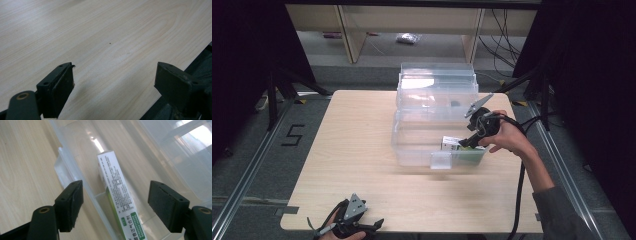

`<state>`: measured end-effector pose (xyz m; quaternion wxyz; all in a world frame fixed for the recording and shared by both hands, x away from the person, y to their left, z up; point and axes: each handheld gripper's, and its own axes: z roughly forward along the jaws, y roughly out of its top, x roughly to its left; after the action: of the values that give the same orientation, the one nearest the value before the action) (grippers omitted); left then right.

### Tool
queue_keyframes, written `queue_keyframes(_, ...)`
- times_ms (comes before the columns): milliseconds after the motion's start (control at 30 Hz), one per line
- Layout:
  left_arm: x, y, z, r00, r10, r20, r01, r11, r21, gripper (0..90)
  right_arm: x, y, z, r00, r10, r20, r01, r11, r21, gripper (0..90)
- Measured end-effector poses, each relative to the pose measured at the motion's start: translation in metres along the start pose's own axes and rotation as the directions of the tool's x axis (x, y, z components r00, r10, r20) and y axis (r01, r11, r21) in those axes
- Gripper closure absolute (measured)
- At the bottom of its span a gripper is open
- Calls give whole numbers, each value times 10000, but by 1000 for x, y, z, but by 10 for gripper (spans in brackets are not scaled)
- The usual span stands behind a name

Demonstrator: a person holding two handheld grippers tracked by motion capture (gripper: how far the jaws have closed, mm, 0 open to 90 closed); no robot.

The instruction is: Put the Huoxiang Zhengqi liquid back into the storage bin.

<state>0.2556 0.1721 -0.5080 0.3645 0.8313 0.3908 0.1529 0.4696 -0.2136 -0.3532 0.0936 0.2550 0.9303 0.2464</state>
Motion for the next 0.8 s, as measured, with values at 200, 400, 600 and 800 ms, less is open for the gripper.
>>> queue_keyframes(200, 0, 0, 0, 9999, -18, 109, 18, 10000, -12, 151, 8, -4, -2, 9996, 247, 169, -239, 9987, -448, 264)
queue_keyframes(400, 0, 0, 0, 10000, -16, 82, 16, 10000, 16, 150, 12, -9, -3, 9985, 481, 247, -453, 9935, -1044, 243)
queue_keyframes(600, -1, 0, 0, 9999, -116, 82, 117, 9999, -37, 150, 20, -15, -2, 9956, 892, 274, -853, 9891, -1200, 219)
queue_keyframes(800, -1, 0, 1, 9999, -106, 100, 106, 9999, -86, 150, 26, -21, -2, 9960, 855, 275, -806, 9861, -1456, 209)
